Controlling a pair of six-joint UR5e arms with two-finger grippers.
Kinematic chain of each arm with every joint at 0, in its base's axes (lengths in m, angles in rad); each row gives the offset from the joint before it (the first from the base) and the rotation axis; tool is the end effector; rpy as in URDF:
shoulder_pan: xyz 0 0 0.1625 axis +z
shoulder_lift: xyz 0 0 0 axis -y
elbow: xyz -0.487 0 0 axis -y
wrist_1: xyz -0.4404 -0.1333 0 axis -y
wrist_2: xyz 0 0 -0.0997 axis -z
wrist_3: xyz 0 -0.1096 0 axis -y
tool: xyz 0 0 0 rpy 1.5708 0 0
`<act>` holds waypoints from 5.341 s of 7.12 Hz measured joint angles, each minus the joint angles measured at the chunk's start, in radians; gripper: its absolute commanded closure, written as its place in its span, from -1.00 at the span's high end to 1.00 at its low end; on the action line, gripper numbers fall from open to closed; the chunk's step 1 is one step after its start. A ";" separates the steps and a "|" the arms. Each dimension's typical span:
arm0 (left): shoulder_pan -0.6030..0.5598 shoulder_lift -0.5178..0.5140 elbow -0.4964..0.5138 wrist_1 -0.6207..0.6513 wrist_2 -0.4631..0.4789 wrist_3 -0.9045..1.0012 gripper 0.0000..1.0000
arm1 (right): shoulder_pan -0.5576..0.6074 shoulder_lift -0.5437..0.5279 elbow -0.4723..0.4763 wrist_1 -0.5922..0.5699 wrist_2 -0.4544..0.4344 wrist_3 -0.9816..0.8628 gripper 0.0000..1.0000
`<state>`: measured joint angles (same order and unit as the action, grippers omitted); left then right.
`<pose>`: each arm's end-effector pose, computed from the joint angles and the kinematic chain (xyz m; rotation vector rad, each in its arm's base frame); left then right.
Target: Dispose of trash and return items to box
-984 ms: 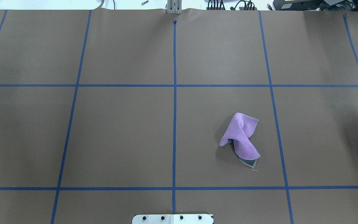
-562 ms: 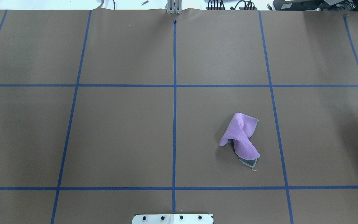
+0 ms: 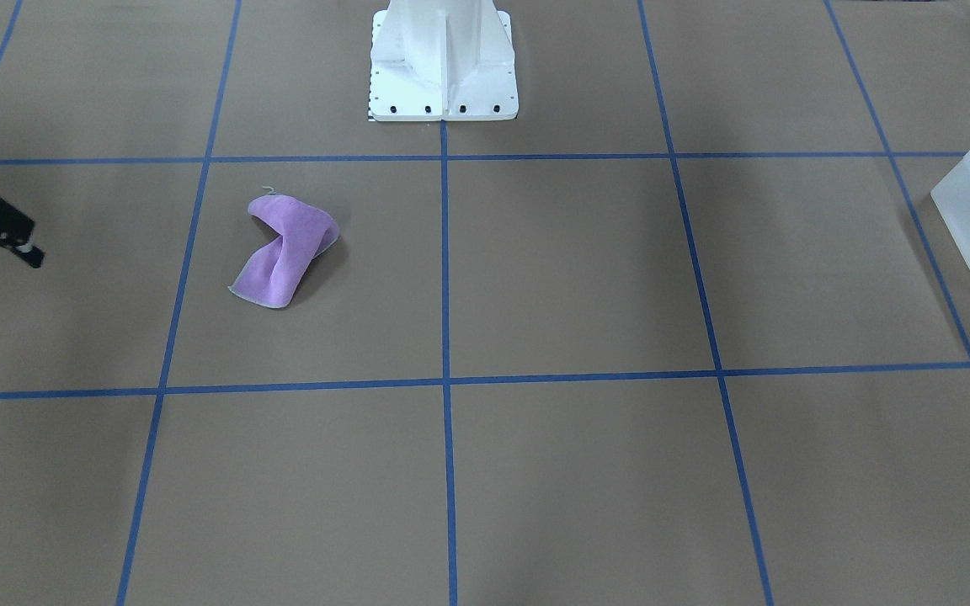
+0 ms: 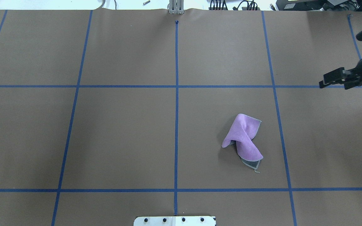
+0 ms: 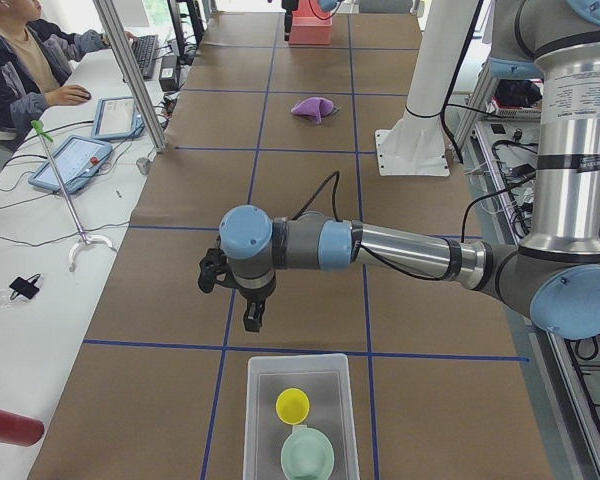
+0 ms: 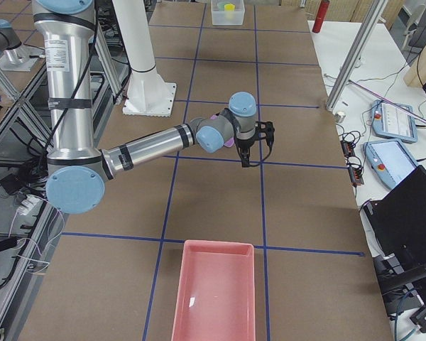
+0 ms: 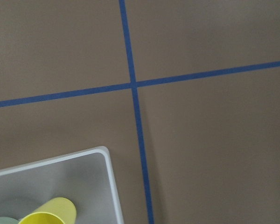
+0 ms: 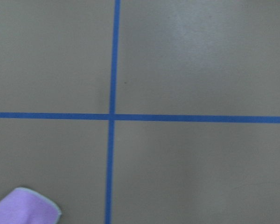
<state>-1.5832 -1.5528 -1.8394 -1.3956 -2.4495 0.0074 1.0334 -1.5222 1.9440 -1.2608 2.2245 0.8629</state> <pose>-0.0554 -0.5219 0.6024 0.0792 0.8775 0.0285 -0.2283 -0.5133 0.4667 0.1369 -0.9291 0.0622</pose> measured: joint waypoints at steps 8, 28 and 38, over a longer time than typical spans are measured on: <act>0.150 0.006 -0.082 -0.204 0.006 -0.381 0.97 | -0.573 0.154 0.023 -0.029 -0.394 0.458 -0.99; 0.151 0.032 -0.069 -0.254 0.012 -0.369 0.96 | 0.705 -0.266 -0.171 -0.418 0.044 -1.091 -1.00; 0.148 0.088 -0.059 -0.313 0.065 -0.266 0.96 | 0.705 -0.136 -0.517 -0.156 0.050 -1.069 1.00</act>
<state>-1.4351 -1.4650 -1.8987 -1.7090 -2.3848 -0.2591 1.7380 -1.6577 1.4265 -1.4173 2.2742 -0.2061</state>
